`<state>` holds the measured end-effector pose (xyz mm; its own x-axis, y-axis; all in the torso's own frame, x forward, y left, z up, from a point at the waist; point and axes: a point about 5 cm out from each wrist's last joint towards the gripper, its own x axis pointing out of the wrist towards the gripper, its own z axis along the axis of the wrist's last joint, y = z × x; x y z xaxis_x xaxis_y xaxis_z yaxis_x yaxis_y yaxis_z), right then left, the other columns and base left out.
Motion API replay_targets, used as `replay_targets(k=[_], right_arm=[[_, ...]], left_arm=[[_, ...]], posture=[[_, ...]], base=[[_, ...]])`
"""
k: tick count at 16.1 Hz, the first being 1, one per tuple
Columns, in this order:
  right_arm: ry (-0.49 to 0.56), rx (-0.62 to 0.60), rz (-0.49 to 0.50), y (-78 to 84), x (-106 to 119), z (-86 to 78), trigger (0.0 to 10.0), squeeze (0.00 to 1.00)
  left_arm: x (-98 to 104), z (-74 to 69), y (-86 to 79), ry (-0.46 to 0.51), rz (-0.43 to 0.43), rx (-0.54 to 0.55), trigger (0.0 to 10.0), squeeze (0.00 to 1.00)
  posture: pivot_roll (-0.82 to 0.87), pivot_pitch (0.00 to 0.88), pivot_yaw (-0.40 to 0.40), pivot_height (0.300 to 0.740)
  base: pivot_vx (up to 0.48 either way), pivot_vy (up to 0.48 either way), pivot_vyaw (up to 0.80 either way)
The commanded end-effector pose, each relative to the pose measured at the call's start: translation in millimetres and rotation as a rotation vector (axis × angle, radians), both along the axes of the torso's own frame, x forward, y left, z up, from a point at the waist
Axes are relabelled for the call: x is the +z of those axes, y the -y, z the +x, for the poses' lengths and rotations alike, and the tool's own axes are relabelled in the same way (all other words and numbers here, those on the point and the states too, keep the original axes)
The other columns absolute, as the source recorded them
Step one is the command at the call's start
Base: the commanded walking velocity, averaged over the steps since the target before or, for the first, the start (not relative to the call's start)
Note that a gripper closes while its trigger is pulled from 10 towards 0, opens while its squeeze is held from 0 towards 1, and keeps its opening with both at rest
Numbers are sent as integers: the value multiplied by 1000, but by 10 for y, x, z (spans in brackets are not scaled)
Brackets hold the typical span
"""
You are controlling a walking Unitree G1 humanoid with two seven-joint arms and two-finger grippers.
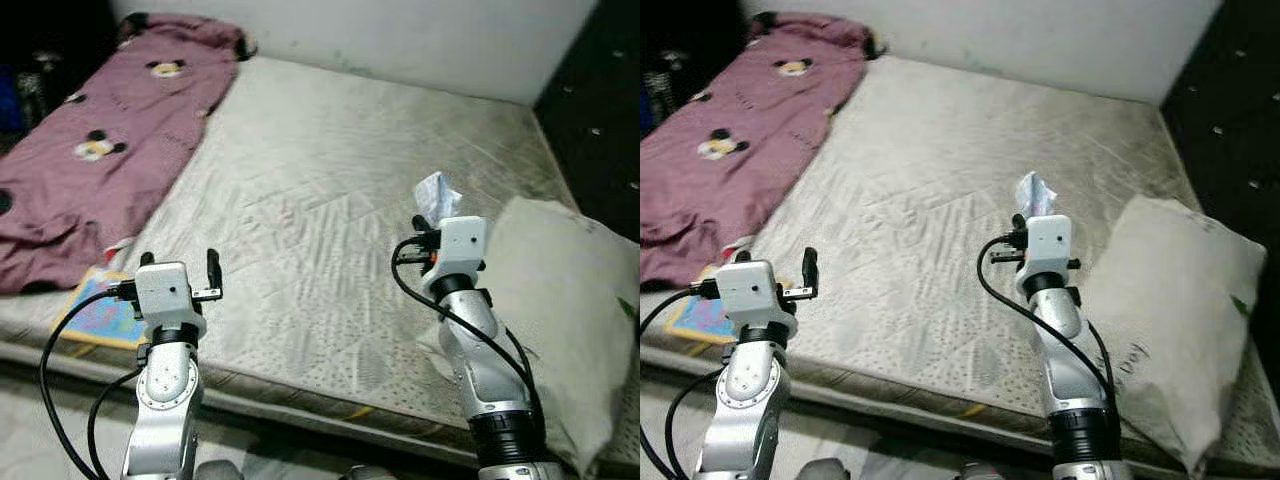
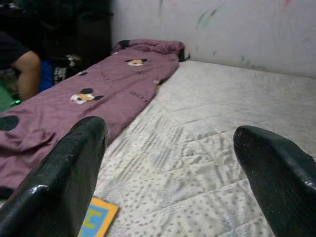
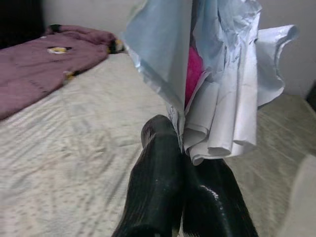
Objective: Clean up the room
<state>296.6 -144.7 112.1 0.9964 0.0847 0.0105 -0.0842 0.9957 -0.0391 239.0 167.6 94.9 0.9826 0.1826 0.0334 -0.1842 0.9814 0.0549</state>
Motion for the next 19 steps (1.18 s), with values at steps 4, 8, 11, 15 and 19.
replay_targets(k=[4, 8, 11, 15, 19], right_arm=[[-8, -1, -3, 3, -2, 13, 10000, 0], [-11, 13, -3, 8, -9, 11, 10000, 0], [-33, 18, 3, -14, -34, 17, 10000, 0], [-30, 37, 10, -33, -41, 11, 10000, 0], [-32, 53, 5, -36, -44, 12, 10000, 0]], left_arm=[[6, -23, -1, -12, -28, 8, 10000, 0], [2, -37, 13, -15, -29, 0, 10000, 0], [8, -38, 16, -16, -33, -1, 10000, 0], [7, -35, 22, -20, -36, -3, 10000, 0], [10, -23, 32, -20, -42, 2, 10000, 0]], posture=[[9, 34, -67, 740], [7, 43, -71, 740], [8, 48, -71, 740], [8, 48, -71, 740], [2, 50, -75, 740]], base=[[0, 321, -188], [0, 331, 0], [0, 386, -267], [0, 467, -200], [0, 480, 0]])
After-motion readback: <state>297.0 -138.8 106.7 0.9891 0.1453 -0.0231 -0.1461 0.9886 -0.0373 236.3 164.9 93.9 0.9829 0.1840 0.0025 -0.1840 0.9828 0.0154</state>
